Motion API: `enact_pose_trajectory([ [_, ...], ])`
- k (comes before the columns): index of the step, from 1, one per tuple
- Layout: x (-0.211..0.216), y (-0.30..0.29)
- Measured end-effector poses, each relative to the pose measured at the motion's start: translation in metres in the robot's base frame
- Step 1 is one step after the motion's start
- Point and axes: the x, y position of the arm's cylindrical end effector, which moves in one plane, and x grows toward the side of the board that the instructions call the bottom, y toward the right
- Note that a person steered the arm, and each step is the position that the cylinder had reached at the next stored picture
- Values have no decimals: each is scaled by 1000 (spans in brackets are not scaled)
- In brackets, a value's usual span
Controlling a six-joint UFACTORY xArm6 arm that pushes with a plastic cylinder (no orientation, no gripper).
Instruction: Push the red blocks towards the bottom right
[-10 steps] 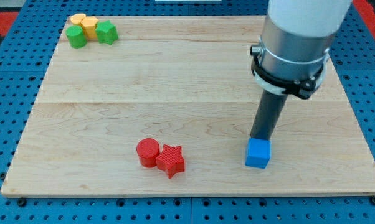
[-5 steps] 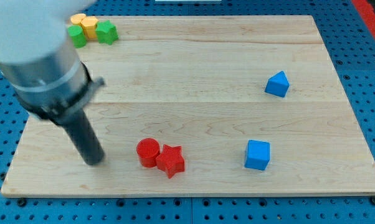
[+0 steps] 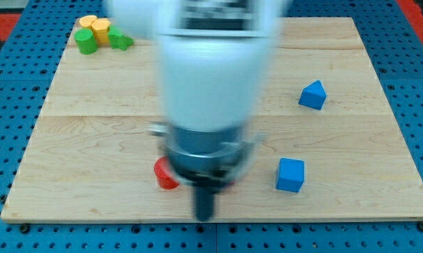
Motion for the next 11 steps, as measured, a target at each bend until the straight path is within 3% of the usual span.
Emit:
enact_pose_trajectory([
  [1,-25,-117],
  [2,-44,-155],
  [5,-73,111],
  [6,-70,165],
  [7,-74,147],
  [8,-96,51],
  [9,-72,-61],
  [10,-36,-103],
  [11,-21,-18],
])
